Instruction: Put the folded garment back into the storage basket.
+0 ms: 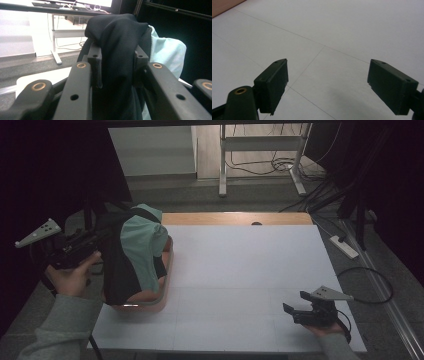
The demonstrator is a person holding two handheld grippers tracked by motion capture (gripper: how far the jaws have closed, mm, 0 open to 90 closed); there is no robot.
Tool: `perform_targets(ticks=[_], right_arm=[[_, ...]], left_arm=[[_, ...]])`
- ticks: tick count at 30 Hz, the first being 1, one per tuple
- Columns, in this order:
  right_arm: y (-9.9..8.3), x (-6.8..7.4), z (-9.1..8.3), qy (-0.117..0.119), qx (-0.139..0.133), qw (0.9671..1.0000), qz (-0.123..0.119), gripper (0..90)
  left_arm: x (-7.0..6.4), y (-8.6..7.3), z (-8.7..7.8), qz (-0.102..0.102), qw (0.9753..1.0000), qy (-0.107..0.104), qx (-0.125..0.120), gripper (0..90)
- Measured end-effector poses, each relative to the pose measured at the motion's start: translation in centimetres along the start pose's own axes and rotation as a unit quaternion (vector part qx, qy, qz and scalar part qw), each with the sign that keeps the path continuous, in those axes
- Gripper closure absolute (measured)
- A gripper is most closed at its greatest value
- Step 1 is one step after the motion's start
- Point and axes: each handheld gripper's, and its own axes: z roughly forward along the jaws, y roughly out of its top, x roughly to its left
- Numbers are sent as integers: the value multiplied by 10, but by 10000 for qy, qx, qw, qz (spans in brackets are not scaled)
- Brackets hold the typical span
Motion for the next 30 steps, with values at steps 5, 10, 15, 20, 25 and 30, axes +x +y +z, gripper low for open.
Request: perform_targets(ticks=[5,10,15,20,25,30], right_arm=[[0,0,0,4,5,10000,-7,171],[0,0,0,5,13,10000,-7,171],[0,0,0,7,17,10000,-3,171],[-1,0,1,9,24,10000,-6,171],[-1,0,0,8,27,10000,-3,171],[-1,0,1,10,39,10000,-7,171]], left_arm=[[7,-10,5,-121,9999,62,69,685],[16,-21,11,-212,9995,167,184,684],[24,-31,15,-322,9987,276,276,684],[31,-40,21,-379,9977,391,412,683],[39,-51,30,-493,9960,465,581,682],[45,-61,43,-571,9938,531,793,681]])
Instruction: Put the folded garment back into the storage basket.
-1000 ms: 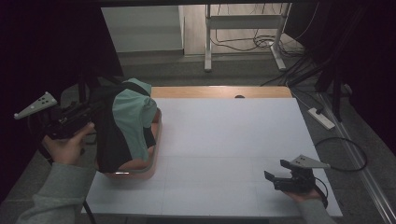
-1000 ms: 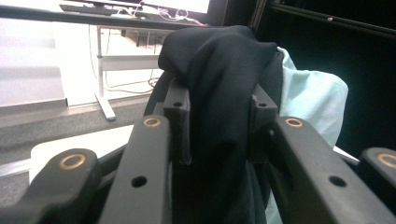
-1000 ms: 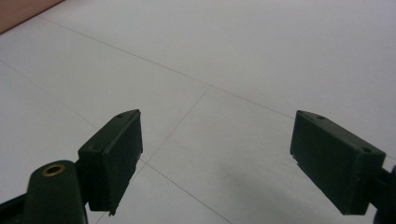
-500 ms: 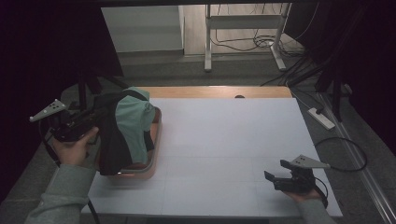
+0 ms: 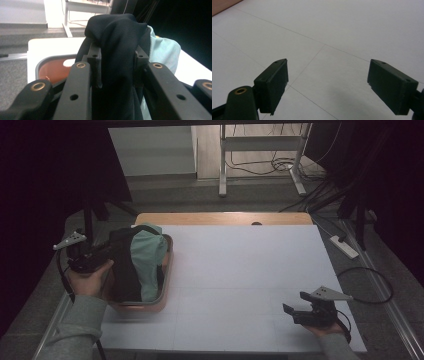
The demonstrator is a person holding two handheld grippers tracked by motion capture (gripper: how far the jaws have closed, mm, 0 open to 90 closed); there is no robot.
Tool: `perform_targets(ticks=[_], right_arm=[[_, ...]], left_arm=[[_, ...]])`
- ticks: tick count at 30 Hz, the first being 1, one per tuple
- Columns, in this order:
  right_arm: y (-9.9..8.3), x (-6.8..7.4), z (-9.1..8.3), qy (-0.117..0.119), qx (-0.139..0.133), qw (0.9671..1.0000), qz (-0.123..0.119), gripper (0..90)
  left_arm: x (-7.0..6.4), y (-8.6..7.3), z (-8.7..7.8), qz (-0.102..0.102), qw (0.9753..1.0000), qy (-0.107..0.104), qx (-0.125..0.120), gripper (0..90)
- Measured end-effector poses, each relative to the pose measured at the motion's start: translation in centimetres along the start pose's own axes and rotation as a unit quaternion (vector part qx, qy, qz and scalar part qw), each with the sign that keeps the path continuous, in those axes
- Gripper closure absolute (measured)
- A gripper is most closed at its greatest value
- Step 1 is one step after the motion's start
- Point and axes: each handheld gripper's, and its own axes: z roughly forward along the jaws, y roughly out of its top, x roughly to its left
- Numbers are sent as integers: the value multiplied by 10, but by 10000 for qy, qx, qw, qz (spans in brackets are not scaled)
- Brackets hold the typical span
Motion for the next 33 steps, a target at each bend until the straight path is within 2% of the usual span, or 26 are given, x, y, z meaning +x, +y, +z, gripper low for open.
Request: perform_targets(ticks=[11,14,19,28,33], right_arm=[[-1,0,0,13,36,10000,-3,171],[-1,0,0,18,47,10000,3,171],[-1,0,1,21,62,10000,10,171],[-2,0,0,25,66,10000,16,171],[-2,0,0,27,73,10000,11,171]], left_arm=[[12,-7,24,-189,9990,263,318,675],[14,-9,30,-137,9978,387,514,673],[16,-13,44,-67,9943,573,896,668],[24,-18,57,-225,9902,601,1243,656],[27,-20,58,-282,9892,593,1310,643]])
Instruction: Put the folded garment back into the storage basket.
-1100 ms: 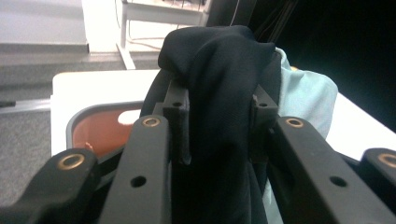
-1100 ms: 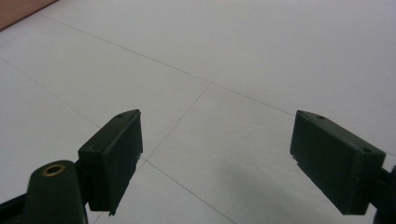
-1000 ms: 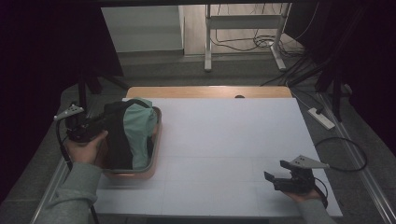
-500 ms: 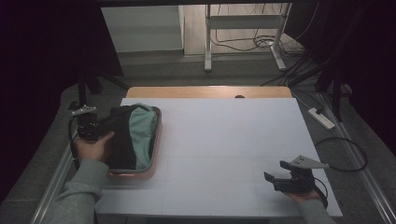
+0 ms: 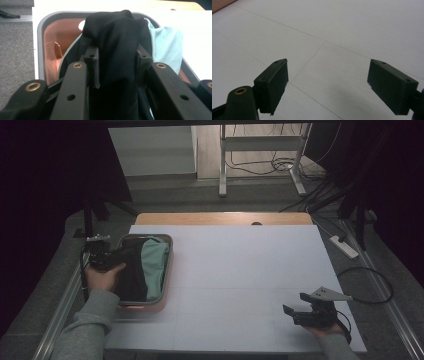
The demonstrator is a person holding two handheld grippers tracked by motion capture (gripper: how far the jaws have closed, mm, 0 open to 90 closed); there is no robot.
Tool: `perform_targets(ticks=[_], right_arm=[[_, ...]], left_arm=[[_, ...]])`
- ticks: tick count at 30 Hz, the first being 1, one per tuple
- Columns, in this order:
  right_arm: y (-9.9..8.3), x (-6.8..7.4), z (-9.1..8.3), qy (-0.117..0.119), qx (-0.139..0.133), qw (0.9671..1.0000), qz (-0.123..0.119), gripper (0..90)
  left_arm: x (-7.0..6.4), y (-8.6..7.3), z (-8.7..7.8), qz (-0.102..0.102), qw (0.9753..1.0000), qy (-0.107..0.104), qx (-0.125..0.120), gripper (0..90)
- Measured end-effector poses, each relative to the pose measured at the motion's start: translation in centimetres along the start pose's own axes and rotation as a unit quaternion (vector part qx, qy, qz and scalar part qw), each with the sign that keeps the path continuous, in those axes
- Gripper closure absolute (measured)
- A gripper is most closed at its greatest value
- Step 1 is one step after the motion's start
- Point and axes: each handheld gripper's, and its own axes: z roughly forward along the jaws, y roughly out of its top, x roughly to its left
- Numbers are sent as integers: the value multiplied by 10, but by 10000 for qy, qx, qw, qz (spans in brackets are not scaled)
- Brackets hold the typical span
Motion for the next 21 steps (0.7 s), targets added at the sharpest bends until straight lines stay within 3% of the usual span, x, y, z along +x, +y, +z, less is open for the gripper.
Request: perform_targets(ticks=[4,7,10,13,18,21], right_arm=[[0,0,0,-4,11,10000,-7,171],[0,0,0,-8,16,10000,-5,171],[0,0,0,-9,13,10000,1,171],[0,0,0,-12,16,10000,-3,171],[0,0,0,-16,18,10000,-8,172],[0,0,0,-15,20,10000,-16,172]], left_arm=[[2,0,1,-62,10000,-27,69,609],[-1,1,4,135,9991,296,280,456],[-7,2,-1,272,9982,527,127,348],[-10,5,-8,305,9978,580,11,281],[-19,8,-23,417,9980,369,-300,266],[-25,7,-27,443,9985,88,-305,259]])
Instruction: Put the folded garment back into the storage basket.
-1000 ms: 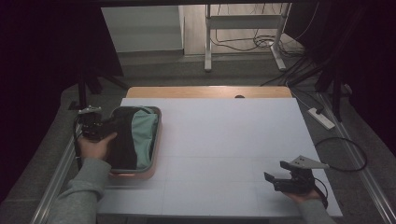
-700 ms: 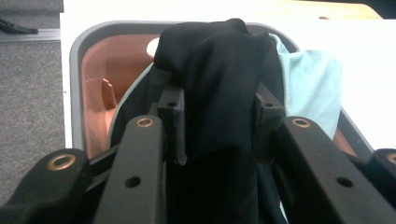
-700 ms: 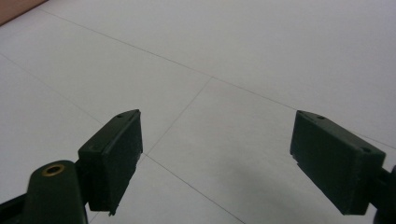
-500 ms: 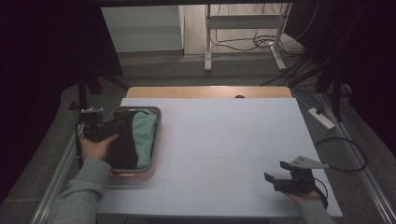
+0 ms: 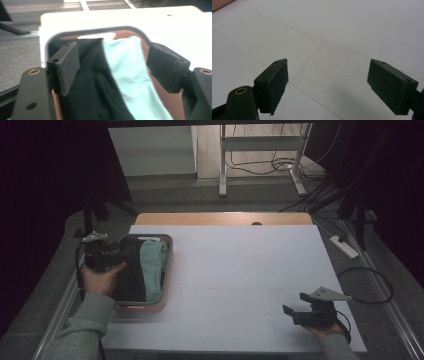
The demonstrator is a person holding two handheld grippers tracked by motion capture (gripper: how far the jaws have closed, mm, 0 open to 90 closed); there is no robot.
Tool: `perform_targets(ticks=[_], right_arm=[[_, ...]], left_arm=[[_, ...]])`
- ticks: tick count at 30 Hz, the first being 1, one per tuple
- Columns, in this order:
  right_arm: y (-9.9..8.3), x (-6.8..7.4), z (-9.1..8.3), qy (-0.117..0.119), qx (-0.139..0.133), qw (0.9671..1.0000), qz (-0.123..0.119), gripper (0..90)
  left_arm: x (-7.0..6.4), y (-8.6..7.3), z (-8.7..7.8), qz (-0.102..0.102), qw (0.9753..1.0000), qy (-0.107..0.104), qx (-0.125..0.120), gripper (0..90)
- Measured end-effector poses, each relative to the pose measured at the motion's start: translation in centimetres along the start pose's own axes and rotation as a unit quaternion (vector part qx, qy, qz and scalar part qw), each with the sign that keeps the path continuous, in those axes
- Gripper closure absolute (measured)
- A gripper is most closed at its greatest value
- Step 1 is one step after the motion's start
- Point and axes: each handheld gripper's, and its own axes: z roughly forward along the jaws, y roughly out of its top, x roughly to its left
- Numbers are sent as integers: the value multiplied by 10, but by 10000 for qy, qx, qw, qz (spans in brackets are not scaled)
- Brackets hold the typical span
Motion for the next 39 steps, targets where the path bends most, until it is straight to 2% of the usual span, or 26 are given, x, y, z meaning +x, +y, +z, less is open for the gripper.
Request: perform_targets(ticks=[7,17,27,39], right_arm=[[0,0,0,-7,1,10000,3,172],[0,0,0,-3,5,10000,2,172],[0,-1,0,-10,7,10000,15,172],[0,-2,1,-19,11,10000,28,172]], left_arm=[[-15,-9,-3,42,9987,-515,-35,251],[-42,-31,-4,232,9954,-924,-126,255],[-59,-51,-12,306,9914,-1265,-167,256],[-74,-72,-16,468,9885,-1439,-66,258]])
